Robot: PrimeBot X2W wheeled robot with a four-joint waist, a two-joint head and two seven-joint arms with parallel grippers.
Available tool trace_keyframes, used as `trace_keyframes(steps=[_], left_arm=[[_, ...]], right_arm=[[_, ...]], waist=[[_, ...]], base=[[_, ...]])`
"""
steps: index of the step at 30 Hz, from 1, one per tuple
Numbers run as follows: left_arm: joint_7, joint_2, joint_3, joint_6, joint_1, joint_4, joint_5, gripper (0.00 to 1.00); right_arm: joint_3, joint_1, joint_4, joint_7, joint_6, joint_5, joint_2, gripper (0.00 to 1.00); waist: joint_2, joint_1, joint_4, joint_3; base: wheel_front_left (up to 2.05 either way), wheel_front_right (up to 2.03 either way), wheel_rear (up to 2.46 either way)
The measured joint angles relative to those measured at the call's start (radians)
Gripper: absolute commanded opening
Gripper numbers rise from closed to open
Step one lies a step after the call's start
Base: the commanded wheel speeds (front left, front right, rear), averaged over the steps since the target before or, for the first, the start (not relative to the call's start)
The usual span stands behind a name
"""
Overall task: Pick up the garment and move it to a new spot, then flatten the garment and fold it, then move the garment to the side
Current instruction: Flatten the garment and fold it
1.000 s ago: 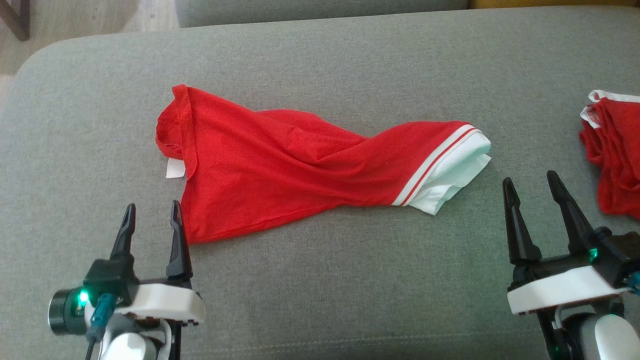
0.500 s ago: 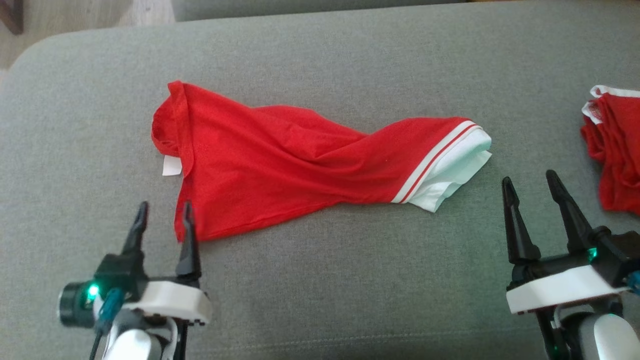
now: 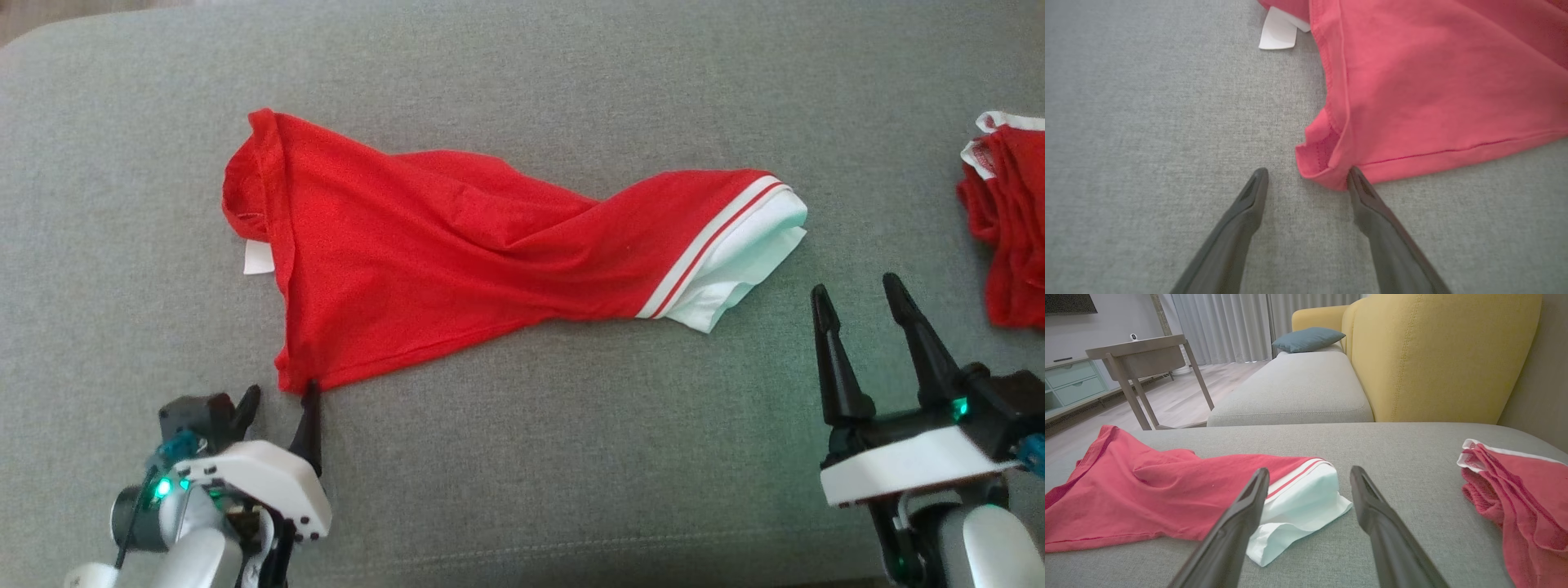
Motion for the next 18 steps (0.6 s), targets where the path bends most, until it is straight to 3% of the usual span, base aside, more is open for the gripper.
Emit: trace_keyframes(steps=[6,7,8,9,10,18], left_arm=[[0.030,0.001,-0.007,-0.035,-0.044,0.030,-0.009,1.00],[0.035,0.002,-0.011,-0.040,-0.050,0.034,-0.009,0.85],[0.044,0.002,-0.015,-0.043,-0.056,0.041,-0.009,0.51],[0.049,0.004,-0.017,-0.045,-0.060,0.045,-0.009,0.32],[0.051,0.005,-0.020,-0.051,-0.061,0.046,-0.009,0.00],[0.048,0.009,-0.034,-0.050,-0.070,0.051,-0.007,0.00]], right_arm=[[-0.001,-0.015,0.006,-0.001,0.000,0.001,0.000,1.00],[-0.002,-0.015,0.009,-0.001,0.000,0.001,-0.001,1.00],[-0.002,-0.015,0.011,-0.001,0.000,0.001,-0.002,1.00],[-0.002,-0.015,0.013,-0.001,0.000,0.001,-0.005,1.00],[-0.003,-0.015,0.017,-0.001,0.000,0.001,-0.007,1.00],[-0.035,-0.030,0.101,0.074,0.000,0.035,-0.051,1.00]], waist=[[0.0000,0.0000,0.001,0.008],[0.0000,0.0000,0.001,0.008],[0.0000,0.0000,0.001,0.008],[0.0000,0.0000,0.001,0.007],[0.0000,0.0000,0.001,0.007],[0.0000,0.0000,0.005,0.015]], base=[[0.00,0.00,0.00],[0.00,0.00,0.00],[0.00,0.00,0.00],[0.00,0.00,0.00],[0.00,0.00,0.00],[0.00,0.00,0.00]])
